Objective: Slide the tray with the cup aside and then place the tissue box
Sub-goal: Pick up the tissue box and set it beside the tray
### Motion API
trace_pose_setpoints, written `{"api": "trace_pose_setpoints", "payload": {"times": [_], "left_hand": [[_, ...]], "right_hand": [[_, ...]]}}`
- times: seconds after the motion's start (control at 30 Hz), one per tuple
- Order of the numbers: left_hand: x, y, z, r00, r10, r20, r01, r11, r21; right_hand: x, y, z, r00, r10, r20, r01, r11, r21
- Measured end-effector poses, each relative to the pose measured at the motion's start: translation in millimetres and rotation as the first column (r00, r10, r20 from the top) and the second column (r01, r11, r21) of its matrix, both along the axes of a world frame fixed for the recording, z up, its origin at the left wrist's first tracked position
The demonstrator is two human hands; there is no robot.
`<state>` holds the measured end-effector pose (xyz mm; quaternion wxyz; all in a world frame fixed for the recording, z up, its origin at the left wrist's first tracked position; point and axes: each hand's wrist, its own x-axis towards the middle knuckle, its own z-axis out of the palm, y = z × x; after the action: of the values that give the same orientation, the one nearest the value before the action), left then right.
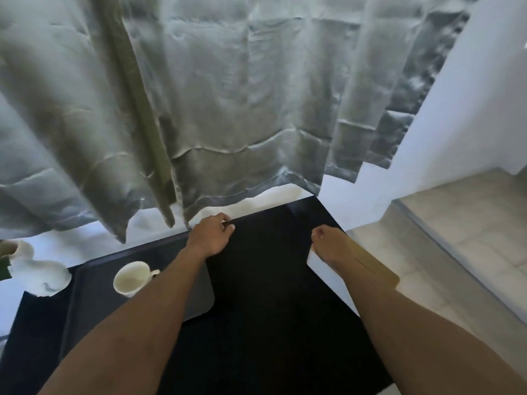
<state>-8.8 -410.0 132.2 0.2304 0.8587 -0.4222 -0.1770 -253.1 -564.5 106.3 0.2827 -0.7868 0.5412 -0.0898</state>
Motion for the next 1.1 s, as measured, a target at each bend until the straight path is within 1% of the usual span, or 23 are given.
{"api": "trace_pose_setpoints", "payload": {"times": [0.1,0.13,0.2,0.27,0.43,0.5,0.6,0.7,0.87,1.0,1.1], "left_hand": [[-33.7,-26.7,0.8,0.999,-0.048,0.006,0.048,0.999,0.012],[-43.7,-34.5,0.5,0.998,-0.061,-0.001,0.061,0.998,0.015],[-66.9,-50.9,1.1,0.996,-0.094,-0.014,0.094,0.995,0.03],[-91.5,-68.1,0.7,0.992,-0.125,-0.028,0.126,0.99,0.056],[-140.6,-104.5,0.5,0.981,-0.195,-0.016,0.196,0.975,0.104],[-156.8,-117.8,0.0,0.976,-0.22,-0.008,0.219,0.966,0.135],[-179.8,-140.6,-5.3,0.966,-0.259,-0.023,0.258,0.948,0.186],[-185.0,-144.3,-12.7,0.964,-0.261,-0.053,0.266,0.941,0.209],[-189.5,-163.0,-39.3,0.962,-0.255,-0.093,0.271,0.92,0.284],[-183.3,-180.5,-62.6,0.967,-0.199,-0.158,0.242,0.908,0.341],[-177.7,-192.6,-77.6,0.955,-0.096,-0.281,0.188,0.927,0.324]], "right_hand": [[-46.8,-13.0,-0.9,0.996,-0.031,-0.084,0.03,0.999,-0.009],[-60.6,-16.5,-2.7,0.995,-0.057,-0.076,0.056,0.998,-0.012],[-89.7,-22.8,-7.2,0.993,-0.117,-0.008,0.117,0.993,-0.015],[-116.1,-30.2,-11.3,0.988,-0.151,0.014,0.151,0.988,-0.033],[-158.6,-41.8,-19.4,0.977,-0.203,0.058,0.202,0.979,0.029],[-174.0,-40.7,-24.0,0.958,-0.27,0.093,0.262,0.961,0.086],[-196.5,-39.1,-38.4,0.909,-0.397,0.127,0.369,0.908,0.199],[-203.0,-27.1,-51.7,0.891,-0.439,0.113,0.397,0.877,0.271],[-206.1,-19.2,-73.7,0.833,-0.54,0.12,0.45,0.788,0.421],[-195.3,-20.1,-87.7,0.817,-0.571,0.079,0.462,0.731,0.502],[-184.0,-19.6,-102.1,0.783,-0.616,0.09,0.456,0.665,0.591]]}}
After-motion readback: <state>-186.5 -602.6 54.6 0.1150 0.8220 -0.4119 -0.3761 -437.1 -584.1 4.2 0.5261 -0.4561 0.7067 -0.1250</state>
